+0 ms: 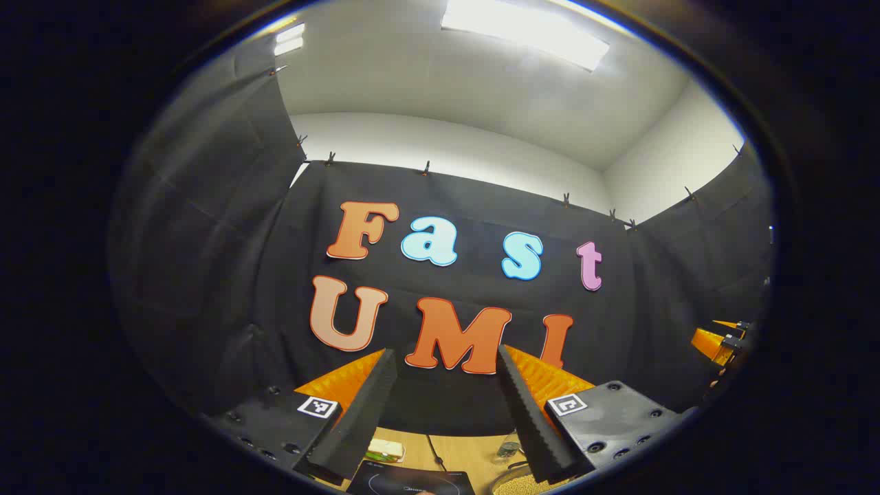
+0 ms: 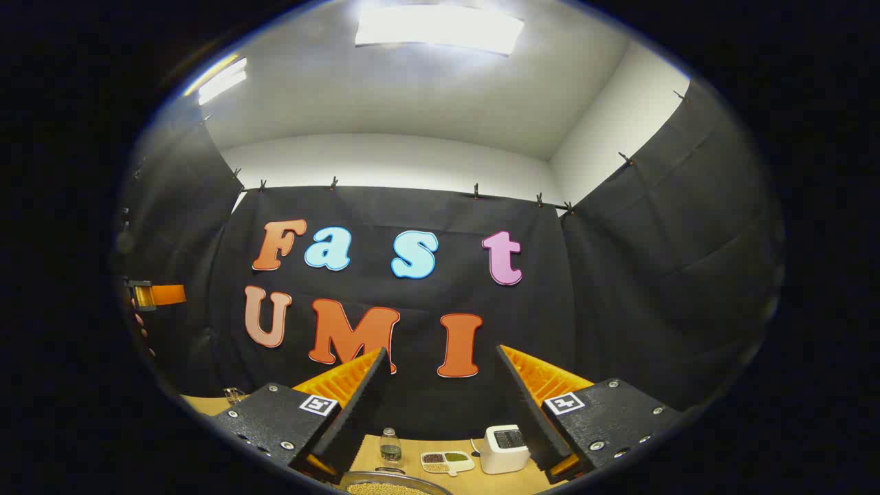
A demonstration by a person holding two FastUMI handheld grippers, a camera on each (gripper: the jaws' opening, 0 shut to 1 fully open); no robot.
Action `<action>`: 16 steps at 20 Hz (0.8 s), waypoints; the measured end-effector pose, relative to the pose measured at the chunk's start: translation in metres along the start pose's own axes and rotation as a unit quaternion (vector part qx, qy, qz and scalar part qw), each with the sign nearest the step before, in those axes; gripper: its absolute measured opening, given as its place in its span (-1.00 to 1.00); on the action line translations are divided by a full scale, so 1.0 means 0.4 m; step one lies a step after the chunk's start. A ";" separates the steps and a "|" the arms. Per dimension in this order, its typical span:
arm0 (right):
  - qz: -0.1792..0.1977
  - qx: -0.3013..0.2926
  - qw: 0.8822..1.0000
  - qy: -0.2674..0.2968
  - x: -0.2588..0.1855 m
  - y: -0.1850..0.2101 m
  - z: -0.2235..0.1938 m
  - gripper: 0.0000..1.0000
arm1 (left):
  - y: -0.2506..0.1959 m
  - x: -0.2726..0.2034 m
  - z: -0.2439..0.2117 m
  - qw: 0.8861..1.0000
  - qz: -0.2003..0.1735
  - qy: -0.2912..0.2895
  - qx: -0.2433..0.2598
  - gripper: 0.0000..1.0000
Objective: First push the handle of the pot to place it horizontally, then grasp the pot with both hands and set it on the induction cooktop.
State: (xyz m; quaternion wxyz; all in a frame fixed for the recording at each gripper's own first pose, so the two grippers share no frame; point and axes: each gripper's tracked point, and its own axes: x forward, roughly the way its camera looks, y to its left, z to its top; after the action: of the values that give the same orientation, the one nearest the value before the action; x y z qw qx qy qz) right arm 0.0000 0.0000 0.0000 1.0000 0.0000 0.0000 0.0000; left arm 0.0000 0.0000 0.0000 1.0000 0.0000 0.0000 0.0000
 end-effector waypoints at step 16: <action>0.019 0.000 1.000 -0.008 -0.014 0.039 0.024 0.90 | -0.002 -0.015 -0.033 0.999 -0.014 0.035 0.010 0.90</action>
State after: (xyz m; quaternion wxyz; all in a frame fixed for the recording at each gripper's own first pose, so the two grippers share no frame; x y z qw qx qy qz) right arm -0.0054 0.0157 0.0096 0.9998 -0.0004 -0.0081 0.0188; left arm -0.0060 -0.0009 -0.0134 0.9992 0.0100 0.0347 -0.0140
